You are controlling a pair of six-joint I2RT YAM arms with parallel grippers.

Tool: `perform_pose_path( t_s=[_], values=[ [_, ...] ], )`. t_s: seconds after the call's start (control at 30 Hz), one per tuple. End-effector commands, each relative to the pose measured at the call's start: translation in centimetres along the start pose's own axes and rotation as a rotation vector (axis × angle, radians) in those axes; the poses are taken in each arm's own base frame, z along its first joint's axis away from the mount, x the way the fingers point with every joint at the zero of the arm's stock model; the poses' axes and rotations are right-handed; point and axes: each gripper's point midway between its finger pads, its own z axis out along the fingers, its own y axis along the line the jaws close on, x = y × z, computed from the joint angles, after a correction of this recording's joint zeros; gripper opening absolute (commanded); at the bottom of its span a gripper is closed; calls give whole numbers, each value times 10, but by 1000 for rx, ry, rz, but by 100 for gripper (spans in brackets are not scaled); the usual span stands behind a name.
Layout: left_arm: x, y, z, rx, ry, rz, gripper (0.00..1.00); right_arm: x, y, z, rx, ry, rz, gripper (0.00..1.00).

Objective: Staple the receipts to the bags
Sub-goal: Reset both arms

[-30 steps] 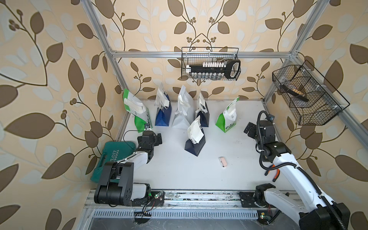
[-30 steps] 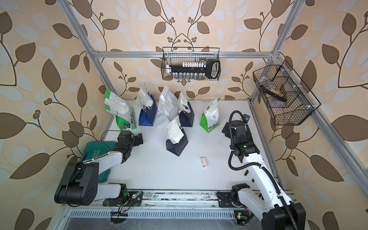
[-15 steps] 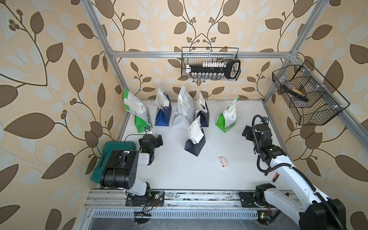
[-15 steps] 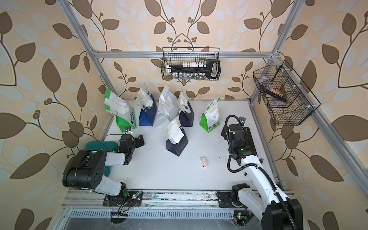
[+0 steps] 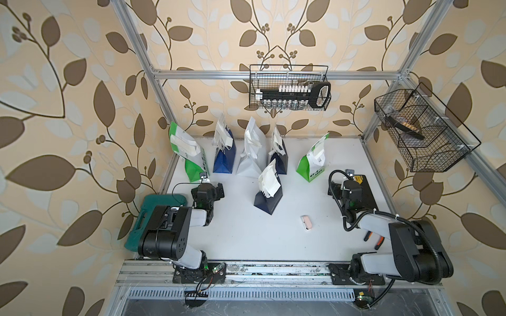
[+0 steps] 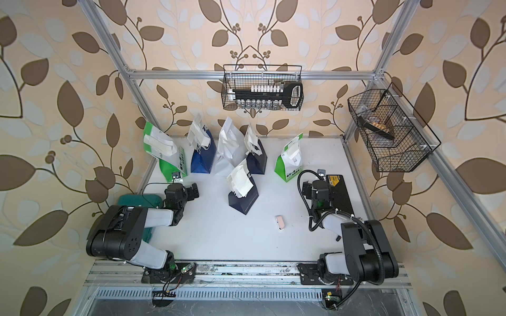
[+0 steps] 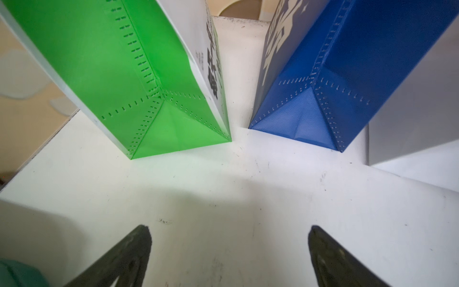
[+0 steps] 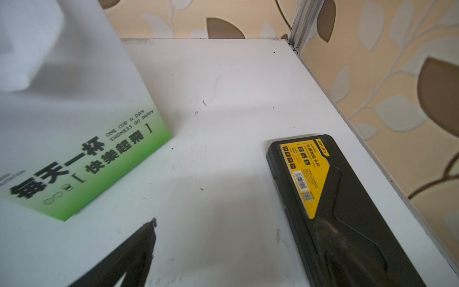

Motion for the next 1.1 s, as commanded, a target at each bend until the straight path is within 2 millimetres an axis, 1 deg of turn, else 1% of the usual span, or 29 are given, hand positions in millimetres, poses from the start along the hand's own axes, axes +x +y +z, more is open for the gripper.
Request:
perform_pose_path(
  t_s=[0.0,0.1,0.4,0.5,0.57,1.07],
  values=[
    [-19,-5,2,-1,-53,4,99,-17,14,8,-91,-99,22,99],
    [-19,-5,2,-1,-52,5,99,-11,23,9,-139,-103,-1,99],
    [-19,-5,3,-4,-49,5,99,-9,23,11,-135,-90,-3,99],
    [-19,-5,2,-3,-51,6,99,-10,22,7,-136,-102,2,100],
    [-19,-5,2,-5,-51,6,99,-12,23,8,-135,-109,2,100],
    [-19,-5,2,-8,-52,9,99,-9,24,12,-138,-86,-4,100]
  ],
)
